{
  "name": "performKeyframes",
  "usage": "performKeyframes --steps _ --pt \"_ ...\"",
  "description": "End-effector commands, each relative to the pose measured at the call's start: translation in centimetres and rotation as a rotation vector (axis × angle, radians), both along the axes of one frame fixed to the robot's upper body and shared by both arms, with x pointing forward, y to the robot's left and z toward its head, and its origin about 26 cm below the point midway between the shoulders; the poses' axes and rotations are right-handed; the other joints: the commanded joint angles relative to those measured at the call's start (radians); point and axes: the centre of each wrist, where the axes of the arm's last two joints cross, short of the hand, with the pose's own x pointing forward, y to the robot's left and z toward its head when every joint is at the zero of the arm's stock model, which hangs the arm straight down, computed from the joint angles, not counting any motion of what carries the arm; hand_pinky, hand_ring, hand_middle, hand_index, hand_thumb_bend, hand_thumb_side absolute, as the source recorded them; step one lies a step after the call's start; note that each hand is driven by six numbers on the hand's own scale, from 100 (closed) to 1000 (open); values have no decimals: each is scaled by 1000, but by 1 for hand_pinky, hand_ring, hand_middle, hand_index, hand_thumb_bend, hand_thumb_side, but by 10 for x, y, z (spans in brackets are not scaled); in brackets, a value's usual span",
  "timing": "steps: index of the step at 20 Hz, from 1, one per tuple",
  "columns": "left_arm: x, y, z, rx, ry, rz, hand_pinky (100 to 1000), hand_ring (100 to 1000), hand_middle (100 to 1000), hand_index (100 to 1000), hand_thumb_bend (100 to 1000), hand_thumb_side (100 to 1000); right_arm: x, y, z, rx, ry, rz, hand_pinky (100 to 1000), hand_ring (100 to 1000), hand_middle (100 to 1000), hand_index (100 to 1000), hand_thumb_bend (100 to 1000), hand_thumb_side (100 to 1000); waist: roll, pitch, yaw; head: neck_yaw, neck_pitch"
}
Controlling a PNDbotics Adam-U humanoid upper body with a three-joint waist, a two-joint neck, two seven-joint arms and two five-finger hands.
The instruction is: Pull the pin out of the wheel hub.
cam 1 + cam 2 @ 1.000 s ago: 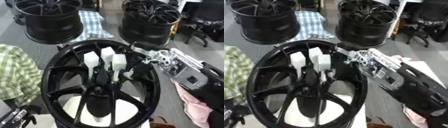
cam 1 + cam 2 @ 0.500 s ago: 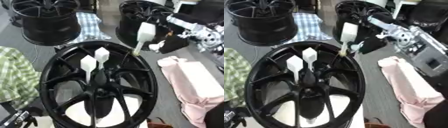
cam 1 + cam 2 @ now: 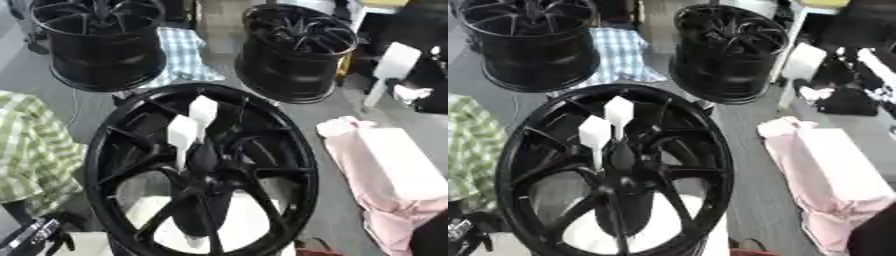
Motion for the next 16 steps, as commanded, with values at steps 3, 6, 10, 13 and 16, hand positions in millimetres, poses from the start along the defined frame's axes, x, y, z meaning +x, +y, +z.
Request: performKeyframes --steps 3,6,10,13,16 --pt "4 9 15 41 -132 -162 463 139 553 697 100 874 -22 40 -71 127 195 -352 839 838 865 945 399 486 15 1 -10 6 -1" --pt "2 13 14 35 -132 -152 463 131 553 697 100 873 -16 63 -117 245 322 -470 835 830 854 932 391 481 25 2 -23 17 3" --pt "0 16 12 33 -138 -146 463 124 554 697 100 871 1 84 -136 257 318 -419 823 807 814 912 358 458 35 6 -31 23 6" --pt "1 15 13 34 -147 -151 463 124 554 697 100 871 13 97 -117 207 199 -299 815 789 787 898 325 441 37 11 -28 9 5" --pt "2 14 14 35 -158 -158 463 114 553 696 100 868 23 117 -88 192 37 -106 785 740 738 869 224 396 40 16 -20 4 6"
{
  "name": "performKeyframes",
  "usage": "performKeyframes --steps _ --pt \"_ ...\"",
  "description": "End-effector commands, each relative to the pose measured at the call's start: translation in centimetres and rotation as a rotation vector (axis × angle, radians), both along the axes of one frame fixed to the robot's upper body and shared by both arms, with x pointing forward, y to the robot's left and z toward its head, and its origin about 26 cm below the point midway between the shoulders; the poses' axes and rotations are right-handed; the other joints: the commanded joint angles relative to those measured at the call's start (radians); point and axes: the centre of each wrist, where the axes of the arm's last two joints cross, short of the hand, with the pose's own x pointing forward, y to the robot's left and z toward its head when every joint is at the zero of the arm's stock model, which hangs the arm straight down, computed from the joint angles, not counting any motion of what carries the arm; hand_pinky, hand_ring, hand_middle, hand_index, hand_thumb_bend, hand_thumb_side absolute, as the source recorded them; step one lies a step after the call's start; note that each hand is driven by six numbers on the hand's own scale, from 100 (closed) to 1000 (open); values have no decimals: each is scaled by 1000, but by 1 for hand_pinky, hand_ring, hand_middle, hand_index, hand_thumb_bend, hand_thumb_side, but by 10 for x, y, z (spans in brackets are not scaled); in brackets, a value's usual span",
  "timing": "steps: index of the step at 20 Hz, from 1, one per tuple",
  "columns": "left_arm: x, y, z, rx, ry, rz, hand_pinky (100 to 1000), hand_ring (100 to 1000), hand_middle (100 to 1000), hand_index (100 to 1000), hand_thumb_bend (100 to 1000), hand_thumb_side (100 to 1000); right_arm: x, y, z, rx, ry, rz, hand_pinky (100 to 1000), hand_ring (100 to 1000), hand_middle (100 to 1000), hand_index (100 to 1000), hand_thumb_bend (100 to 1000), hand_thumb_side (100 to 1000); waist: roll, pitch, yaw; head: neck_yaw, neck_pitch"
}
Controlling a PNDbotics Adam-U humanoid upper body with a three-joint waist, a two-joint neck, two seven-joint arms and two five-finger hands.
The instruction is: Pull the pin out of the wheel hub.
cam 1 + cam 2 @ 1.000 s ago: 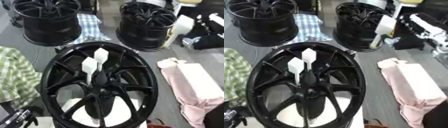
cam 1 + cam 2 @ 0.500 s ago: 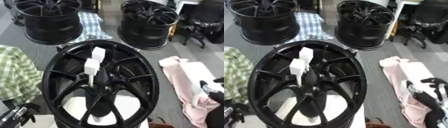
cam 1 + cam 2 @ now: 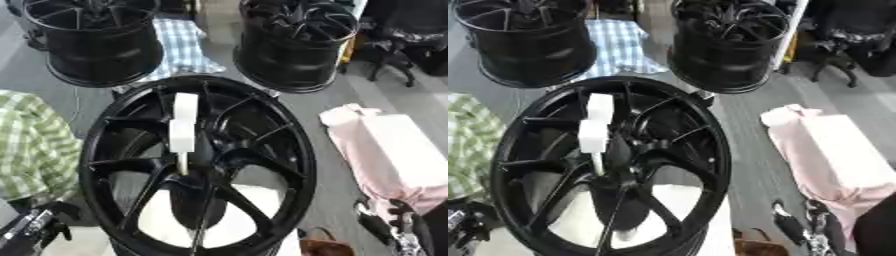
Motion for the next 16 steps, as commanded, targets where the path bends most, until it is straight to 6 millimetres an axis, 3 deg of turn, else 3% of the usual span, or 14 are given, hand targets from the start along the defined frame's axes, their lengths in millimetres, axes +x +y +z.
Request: performKeyframes --steps 1,4,7,16 --pt "6 7 13 69 -143 -185 463 114 553 696 100 868 9 15 31 -30 -184 168 785 740 738 869 224 396 8 -3 3 -8 -1" --pt "7 4 12 69 -147 -193 463 112 553 695 100 869 18 31 30 50 -274 256 769 716 714 855 152 373 12 1 10 -20 -8" --pt "9 1 11 68 -152 -202 462 113 552 693 100 866 23 40 10 88 -288 283 765 709 702 846 138 368 16 5 15 -23 -17" --pt "9 1 11 62 -162 -201 461 114 552 692 100 864 24 36 -12 86 -342 245 753 690 683 833 118 367 20 7 16 -12 -31"
